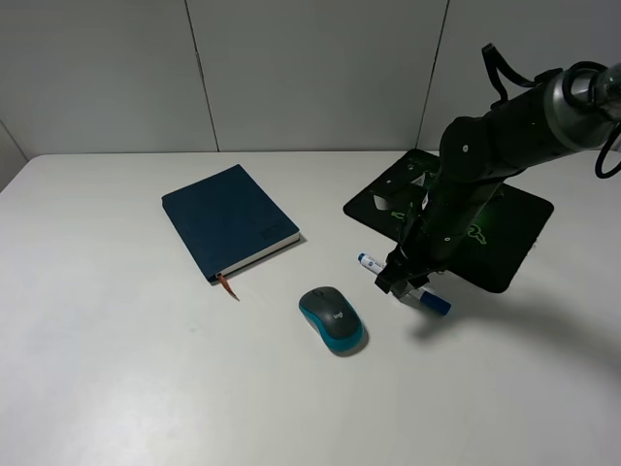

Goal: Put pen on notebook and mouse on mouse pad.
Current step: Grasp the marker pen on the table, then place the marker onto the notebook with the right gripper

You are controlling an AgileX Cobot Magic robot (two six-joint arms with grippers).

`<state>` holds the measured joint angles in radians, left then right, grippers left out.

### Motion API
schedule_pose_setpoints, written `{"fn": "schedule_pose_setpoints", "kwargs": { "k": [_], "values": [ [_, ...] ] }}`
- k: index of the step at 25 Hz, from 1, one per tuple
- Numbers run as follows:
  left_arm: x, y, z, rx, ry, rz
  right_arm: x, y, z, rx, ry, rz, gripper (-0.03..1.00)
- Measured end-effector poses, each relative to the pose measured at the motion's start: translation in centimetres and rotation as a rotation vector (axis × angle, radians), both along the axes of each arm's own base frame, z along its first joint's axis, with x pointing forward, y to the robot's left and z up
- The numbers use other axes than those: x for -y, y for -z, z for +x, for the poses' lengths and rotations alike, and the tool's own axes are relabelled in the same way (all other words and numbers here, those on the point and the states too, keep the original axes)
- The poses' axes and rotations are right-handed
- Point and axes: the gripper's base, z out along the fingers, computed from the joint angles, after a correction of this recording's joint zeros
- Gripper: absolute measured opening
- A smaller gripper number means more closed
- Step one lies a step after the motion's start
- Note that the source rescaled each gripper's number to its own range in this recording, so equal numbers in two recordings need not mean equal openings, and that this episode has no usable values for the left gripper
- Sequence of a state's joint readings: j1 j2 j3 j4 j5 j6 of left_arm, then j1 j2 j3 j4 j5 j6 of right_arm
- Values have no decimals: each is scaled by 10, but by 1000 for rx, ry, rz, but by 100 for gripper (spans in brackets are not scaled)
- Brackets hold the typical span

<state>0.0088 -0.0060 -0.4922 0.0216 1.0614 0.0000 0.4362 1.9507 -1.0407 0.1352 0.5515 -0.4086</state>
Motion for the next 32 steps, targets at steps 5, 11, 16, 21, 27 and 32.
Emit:
{"fn": "schedule_pose_setpoints", "kwargs": {
  "k": [5, 11, 16, 21, 27, 32],
  "values": [
    [0, 0, 0, 0, 0, 0, 0, 0, 0, -1, -1, -1, 1],
    [0, 0, 0, 0, 0, 0, 1, 0, 0, 3, -10, -9, 0],
    [0, 0, 0, 0, 0, 0, 1, 0, 0, 4, -11, -9, 0],
    [0, 0, 0, 0, 0, 0, 0, -8, 1, -9, 6, -12, 0],
    [0, 0, 0, 0, 0, 0, -4, -20, 9, -9, 13, -7, 0],
    [0, 0, 0, 1, 0, 0, -7, -31, 15, -18, 18, -6, 0]
  ]
}}
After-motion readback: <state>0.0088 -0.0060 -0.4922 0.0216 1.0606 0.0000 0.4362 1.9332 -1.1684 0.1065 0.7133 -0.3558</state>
